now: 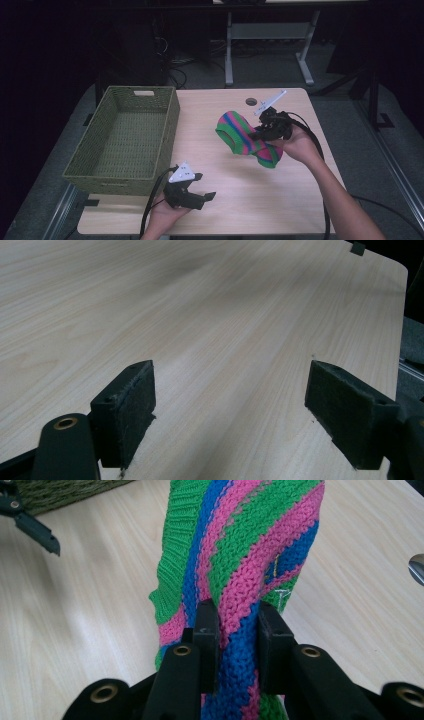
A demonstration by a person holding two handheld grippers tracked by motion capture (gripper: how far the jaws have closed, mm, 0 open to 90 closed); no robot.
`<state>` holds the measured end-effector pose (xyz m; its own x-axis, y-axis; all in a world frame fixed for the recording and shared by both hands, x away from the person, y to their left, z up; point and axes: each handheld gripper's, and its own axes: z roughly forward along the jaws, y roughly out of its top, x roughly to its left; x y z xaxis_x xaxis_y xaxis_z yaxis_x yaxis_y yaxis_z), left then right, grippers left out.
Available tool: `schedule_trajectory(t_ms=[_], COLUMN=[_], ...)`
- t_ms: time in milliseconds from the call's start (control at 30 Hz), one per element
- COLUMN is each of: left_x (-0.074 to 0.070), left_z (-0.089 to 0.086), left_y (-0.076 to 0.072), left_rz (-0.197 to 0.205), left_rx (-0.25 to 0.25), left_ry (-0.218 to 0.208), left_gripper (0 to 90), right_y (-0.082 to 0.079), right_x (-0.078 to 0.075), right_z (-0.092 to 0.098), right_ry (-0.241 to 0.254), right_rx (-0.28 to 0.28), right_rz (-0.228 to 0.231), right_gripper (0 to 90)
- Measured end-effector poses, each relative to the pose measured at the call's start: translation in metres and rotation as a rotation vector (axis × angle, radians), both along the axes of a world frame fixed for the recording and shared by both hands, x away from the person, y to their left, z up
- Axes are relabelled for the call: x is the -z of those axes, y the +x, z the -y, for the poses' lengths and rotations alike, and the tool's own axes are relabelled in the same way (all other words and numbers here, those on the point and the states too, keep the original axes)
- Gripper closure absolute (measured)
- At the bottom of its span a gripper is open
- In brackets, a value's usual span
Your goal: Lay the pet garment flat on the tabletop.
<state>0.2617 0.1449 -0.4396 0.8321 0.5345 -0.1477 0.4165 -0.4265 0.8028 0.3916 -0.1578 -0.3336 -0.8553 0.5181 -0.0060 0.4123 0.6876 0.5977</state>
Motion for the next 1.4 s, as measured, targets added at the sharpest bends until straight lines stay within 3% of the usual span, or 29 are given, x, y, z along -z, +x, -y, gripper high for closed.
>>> schedule_trajectory(t_ms=[667,1067,1400], left_x=[0.000,-0.001,-0.001], left_z=[-0.001,-0.004,-0.005], left_y=[-0.001,0.000,0.000], left_rz=[0.004,-0.002,0.002], left_rx=[-0.007,-0.017,-0.015], left_ry=[-0.009,-0.029,-0.027], left_gripper=[19.6,19.5,19.4], right_y=[-0.044,-0.063,-0.068], right_x=[-0.001,0.016,0.029], right_z=[0.003,0.001,-0.001], right_ry=[0.020,0.030,0.027], right_rx=[-0.069,-0.102,-0.109], right_rz=[0.011,-0.013,-0.023], right_gripper=[74.1,74.1,74.0])
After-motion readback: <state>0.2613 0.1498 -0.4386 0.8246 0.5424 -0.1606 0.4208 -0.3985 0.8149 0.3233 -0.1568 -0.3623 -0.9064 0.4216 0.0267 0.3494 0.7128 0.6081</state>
